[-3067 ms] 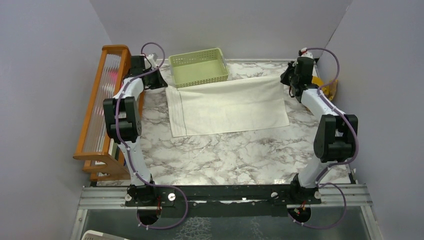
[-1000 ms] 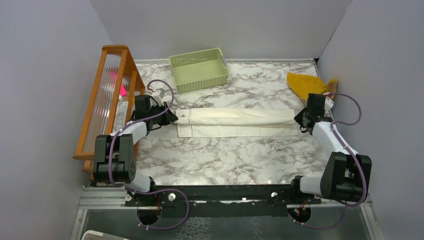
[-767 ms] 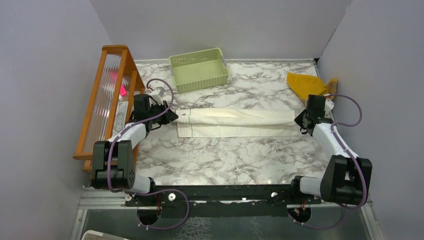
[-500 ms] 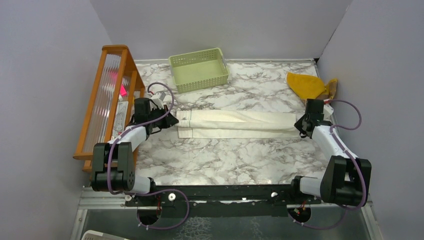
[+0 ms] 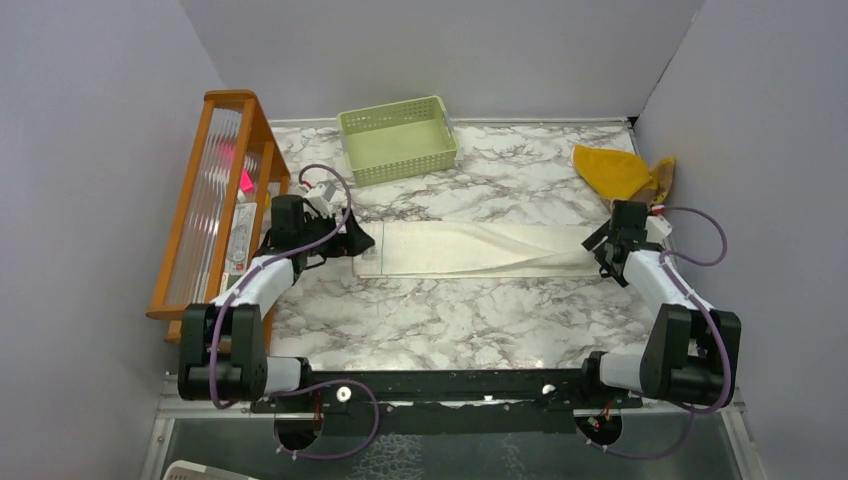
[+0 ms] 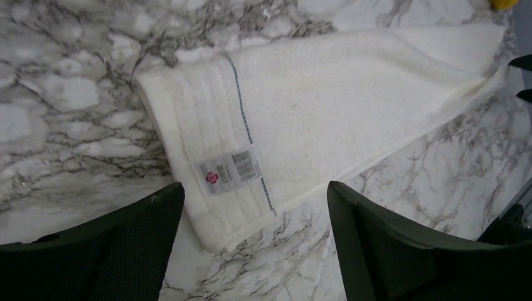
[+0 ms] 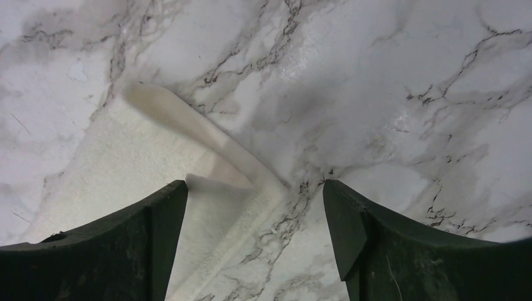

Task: Roll the towels
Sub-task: Fold the towel at the center of the board.

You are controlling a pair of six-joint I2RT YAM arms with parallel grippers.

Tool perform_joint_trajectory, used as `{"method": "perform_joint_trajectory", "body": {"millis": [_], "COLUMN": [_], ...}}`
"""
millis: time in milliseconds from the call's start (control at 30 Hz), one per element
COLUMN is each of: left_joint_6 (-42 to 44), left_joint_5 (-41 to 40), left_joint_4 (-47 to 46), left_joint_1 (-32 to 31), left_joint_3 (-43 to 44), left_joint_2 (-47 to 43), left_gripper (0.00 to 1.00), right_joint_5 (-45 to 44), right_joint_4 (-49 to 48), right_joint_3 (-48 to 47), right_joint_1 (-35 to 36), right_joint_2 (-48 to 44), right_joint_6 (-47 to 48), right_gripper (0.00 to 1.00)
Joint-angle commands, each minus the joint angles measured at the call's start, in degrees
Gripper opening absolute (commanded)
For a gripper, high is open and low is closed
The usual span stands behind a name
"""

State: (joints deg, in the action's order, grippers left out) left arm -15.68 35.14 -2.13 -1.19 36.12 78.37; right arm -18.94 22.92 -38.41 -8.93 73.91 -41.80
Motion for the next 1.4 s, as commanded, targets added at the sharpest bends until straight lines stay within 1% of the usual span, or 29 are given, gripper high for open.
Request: {"method": "perform_joint_trajectory", "body": {"millis": [0, 100, 133, 167, 233, 267, 300, 333, 467, 567, 700, 833, 933, 1067, 1133, 1200, 1233, 1367], "left_joint_6": [-3.07, -4.55, -4.77, -4.61, -3.91, -3.02, -2.42, -1.74, 1.95, 3.95, 4.46, 5.41, 6.02, 5.03, 4.01, 2.74, 2.05, -1.69], "left_joint_5": [-3.13, -5.57, -5.00, -4.20, -3.55, -2.91, -2.05, -0.85, 1.27, 2.95, 5.51, 5.93, 7.17, 11.43, 12.38, 13.19, 13.41, 12.26], "left_joint_4": [-6.53, -6.57, -6.26, -5.16, -0.22, 2.35, 4.43, 4.80, 7.67, 9.74, 10.62, 12.87, 14.65, 15.57, 15.58, 15.59, 15.73, 16.49], "left_joint_1": [0.03, -0.03, 0.04, 0.05, 0.01, 0.04, 0.09, 0.17, 1.15, 2.13, 2.68, 2.68, 2.69, 2.69, 2.69, 2.68, 2.68, 3.16], "left_joint_3": [2.30, 5.63, 6.82, 8.06, 11.06, 12.31, 13.15, 13.52, 15.29, 16.76, 16.93, 16.36, 16.22, 15.50, 14.67, 13.60, 12.95, 10.23], "left_joint_2": [-8.21, -7.29, -5.60, -3.61, 1.93, 4.60, 6.97, 8.87, 14.81, 17.48, 18.74, 21.32, 23.38, 26.17, 26.95, 27.35, 27.32, 26.84], "left_gripper": [0.90, 0.93, 0.92, 0.88, 0.76, 0.70, 0.65, 0.64, 0.66, 0.66, 0.65, 0.64, 0.60, 0.54, 0.47, 0.35, 0.32, 0.32], "right_joint_5": [-3.61, -4.72, -6.11, -7.99, -12.98, -14.11, -13.77, -12.11, -1.63, 2.29, 3.93, 4.65, 5.34, 5.86, 5.80, 5.71, 5.67, 6.00], "right_joint_4": [-2.54, -5.69, -6.65, -7.48, -9.22, -10.00, -10.52, -10.87, -12.61, -13.75, -13.86, -14.35, -14.69, -14.91, -14.92, -14.89, -14.89, -15.16], "right_joint_3": [-3.79, -6.24, -7.32, -8.23, -10.22, -11.14, -11.99, -13.07, -13.89, -14.40, -15.47, -15.71, -15.68, -15.47, -15.31, -15.29, -15.24, -14.90], "right_joint_1": [-0.21, 1.65, 3.14, 5.32, 11.10, 13.70, 16.02, 17.58, 18.03, 18.02, 18.06, 18.06, 18.05, 18.07, 18.06, 18.05, 18.05, 18.02], "right_joint_2": [-1.80, -2.31, -2.25, -2.09, -1.27, -0.41, 0.69, 2.18, 7.80, 10.88, 13.28, 14.28, 14.70, 14.56, 14.49, 14.42, 14.36, 14.09], "right_joint_6": [-2.85, -0.93, 0.03, 1.34, 4.25, 5.75, 6.67, 7.30, 7.64, 9.24, 10.62, 11.44, 11.65, 11.73, 11.81, 11.91, 11.92, 12.18], "right_gripper": [0.80, 0.80, 0.80, 0.80, 0.80, 0.80, 0.80, 0.80, 0.80, 0.80, 0.80, 0.80, 0.80, 0.80, 0.80, 0.80, 0.80, 0.80]}}
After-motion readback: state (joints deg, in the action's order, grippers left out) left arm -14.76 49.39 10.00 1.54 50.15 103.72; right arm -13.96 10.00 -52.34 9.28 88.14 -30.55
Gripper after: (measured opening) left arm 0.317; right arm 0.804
